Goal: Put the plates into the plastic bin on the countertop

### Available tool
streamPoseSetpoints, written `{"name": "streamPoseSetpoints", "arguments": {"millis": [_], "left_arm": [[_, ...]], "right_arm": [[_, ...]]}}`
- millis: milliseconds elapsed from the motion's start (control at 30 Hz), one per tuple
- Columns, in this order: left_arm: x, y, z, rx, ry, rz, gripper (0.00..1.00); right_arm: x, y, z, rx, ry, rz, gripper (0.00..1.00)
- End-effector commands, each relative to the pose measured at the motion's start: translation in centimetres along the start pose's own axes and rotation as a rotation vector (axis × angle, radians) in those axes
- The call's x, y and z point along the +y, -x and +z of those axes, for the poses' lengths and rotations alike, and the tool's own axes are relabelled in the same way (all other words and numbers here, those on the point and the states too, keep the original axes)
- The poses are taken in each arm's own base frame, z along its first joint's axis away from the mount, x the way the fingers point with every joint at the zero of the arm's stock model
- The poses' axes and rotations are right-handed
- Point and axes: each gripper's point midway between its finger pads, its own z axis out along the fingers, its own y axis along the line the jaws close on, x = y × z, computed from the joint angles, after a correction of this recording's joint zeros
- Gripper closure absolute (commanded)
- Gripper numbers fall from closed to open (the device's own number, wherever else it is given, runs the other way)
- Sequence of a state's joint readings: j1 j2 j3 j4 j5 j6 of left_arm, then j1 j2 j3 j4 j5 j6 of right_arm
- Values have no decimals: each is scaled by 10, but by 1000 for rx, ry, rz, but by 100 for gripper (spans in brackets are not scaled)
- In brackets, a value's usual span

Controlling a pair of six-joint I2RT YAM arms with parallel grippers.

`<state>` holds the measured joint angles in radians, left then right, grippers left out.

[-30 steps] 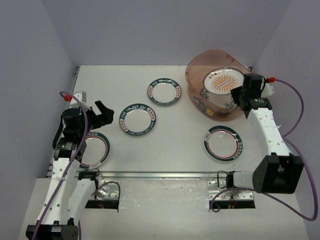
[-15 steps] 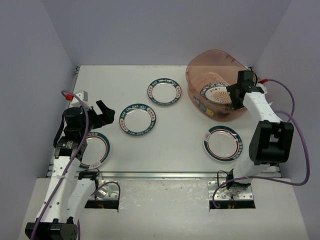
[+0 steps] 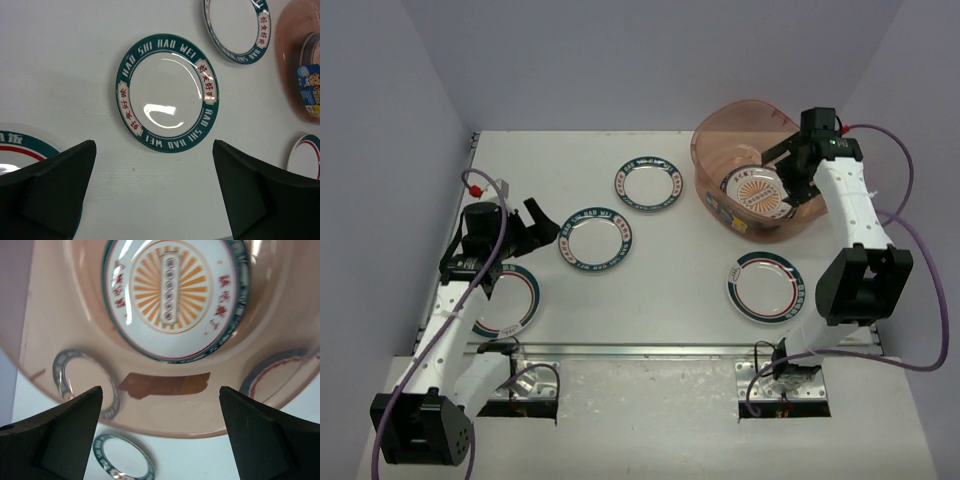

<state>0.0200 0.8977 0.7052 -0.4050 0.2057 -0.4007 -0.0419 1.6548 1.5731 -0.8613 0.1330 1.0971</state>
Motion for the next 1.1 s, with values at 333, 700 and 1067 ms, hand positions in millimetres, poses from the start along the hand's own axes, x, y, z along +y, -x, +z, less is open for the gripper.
{"name": "streamPoseSetpoints", "arguments": {"millis": [333,700,1067], "left_arm": [[29,-28,109,200,136,-117,0],[41,-82,149,347,67,-142,25],[45,-89,151,307,69,-176,100]], "right_arm": [[36,-177,-186,308,1280,-709,1],[6,-193,-168,307,1242,-743,1],[11,-191,-171,298,1256,-729,1]]}}
